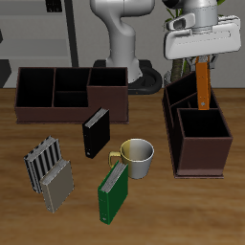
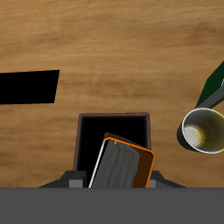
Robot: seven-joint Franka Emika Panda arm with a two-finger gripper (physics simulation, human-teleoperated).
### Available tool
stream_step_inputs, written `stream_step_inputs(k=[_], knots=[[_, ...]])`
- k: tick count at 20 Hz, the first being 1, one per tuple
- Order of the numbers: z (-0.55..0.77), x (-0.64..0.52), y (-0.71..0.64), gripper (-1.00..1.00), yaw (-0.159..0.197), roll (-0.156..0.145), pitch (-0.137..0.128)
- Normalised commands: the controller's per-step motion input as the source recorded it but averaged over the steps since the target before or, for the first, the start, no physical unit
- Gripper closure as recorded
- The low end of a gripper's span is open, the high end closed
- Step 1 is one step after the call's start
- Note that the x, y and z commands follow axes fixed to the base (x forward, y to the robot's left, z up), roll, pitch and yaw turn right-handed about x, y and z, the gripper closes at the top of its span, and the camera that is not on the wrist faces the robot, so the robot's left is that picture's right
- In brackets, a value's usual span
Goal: Place the orange book into the left desk caddy's right compartment and place the striped book into the back desk caddy's front compartment and place the yellow book into the back desk caddy's back compartment
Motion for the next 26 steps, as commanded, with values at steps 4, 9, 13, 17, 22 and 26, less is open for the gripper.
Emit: stream_step_inputs(k=[4,9,13,17,22,26], knots=[[-0.07,0.19,0.25,1.0,0.049,0.009,0.002],[0.05,0.09,0.15,1.0,0.032,-0.027,0.009],[0.09,0.22,0.12,1.0,0.019,-0.112,0.008],[0.02,0.17,-0.07,1.0,-0.01,-0.084,0.018],[-0.2,0.08,0.02,1.0,0.001,0.01,0.019],[-0.2,0.02,0.01,1.0,-0.011,0.007,0.03]])
